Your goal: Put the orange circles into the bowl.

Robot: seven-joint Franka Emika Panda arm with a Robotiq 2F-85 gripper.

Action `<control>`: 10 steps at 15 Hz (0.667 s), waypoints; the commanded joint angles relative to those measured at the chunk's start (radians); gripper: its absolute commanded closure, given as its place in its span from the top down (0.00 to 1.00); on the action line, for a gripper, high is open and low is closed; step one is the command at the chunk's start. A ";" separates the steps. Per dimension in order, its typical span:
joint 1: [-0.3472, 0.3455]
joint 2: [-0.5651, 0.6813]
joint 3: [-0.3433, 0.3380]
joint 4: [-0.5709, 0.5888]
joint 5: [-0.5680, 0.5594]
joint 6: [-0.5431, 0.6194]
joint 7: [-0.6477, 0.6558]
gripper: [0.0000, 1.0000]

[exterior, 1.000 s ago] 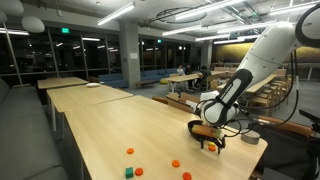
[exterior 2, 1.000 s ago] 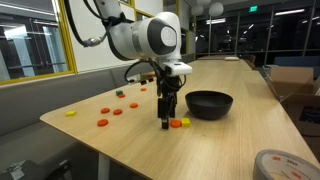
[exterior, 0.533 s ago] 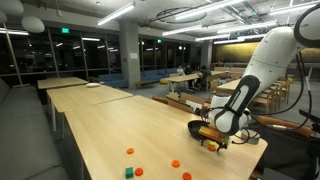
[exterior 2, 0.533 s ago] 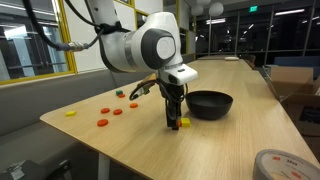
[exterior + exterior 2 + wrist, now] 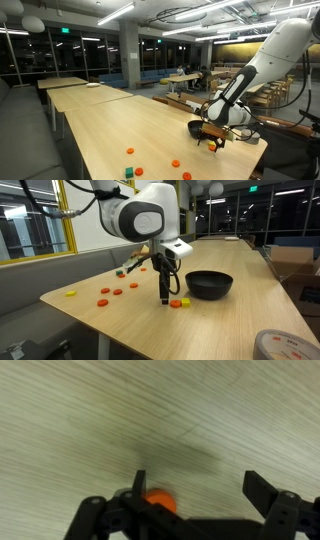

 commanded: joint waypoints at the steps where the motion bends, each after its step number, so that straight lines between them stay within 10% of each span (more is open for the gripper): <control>1: 0.034 -0.075 -0.079 0.011 0.038 -0.142 -0.093 1.00; 10: 0.059 -0.030 -0.184 0.134 -0.099 -0.418 -0.082 1.00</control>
